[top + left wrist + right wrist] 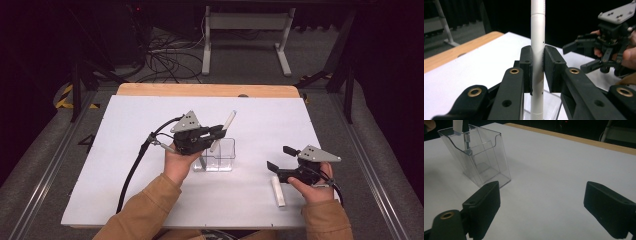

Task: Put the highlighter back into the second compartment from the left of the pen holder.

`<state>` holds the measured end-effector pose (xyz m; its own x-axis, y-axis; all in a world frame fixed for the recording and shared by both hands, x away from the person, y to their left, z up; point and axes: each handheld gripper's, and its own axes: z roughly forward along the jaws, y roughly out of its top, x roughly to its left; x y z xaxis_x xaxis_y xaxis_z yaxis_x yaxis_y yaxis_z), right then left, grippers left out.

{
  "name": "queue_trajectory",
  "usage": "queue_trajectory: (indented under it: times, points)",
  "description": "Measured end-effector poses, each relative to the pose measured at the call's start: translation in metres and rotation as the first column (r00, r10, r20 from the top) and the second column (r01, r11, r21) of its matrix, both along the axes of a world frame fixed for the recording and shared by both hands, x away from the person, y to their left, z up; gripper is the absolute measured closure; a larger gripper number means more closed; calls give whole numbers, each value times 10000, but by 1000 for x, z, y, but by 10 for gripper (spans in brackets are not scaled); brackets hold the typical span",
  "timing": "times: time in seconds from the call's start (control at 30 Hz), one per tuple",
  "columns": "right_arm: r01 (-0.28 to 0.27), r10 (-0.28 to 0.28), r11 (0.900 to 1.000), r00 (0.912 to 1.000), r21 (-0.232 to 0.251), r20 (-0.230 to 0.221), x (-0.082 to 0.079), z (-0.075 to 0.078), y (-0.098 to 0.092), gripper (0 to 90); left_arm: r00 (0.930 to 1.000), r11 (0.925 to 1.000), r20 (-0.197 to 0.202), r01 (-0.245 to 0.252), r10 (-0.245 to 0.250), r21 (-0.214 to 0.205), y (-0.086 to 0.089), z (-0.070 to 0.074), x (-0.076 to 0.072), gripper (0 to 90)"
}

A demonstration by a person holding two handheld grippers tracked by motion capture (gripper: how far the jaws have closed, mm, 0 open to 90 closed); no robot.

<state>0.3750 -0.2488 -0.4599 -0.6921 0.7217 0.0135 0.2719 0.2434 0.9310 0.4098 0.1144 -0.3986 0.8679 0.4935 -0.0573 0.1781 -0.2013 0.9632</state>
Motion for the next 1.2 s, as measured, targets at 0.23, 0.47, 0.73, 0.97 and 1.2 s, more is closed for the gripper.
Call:
queue_trajectory:
  times: [0.23, 0.47, 0.73, 0.97, 1.2]
  points:
    - [-14, 14, 10000, 10000, -14, -10, 0, 0, 0, 141, 9999, 9998, 51, -137, 136, 161, 2, -8, 0, 780]
    - [-18, 18, 10000, 10000, -6, -15, 0, 0, 0, 141, 9999, 9994, 5, -141, 141, 311, 3, -13, 0, 780]
    - [-24, 24, 10000, 10000, -5, -14, 0, 0, 0, 141, 9998, 9987, -168, -128, 136, 496, 2, -19, 0, 780]
    - [-3, 3, 10000, 10000, -5, 5, 0, 0, 0, 141, 9996, 9984, -246, -98, 111, 548, 1, -20, -2, 779]
    - [6, -6, 10000, 10000, 3, 96, 0, 1, -1, 140, 9991, 9993, -412, -26, 41, 369, 4, -14, -7, 552]
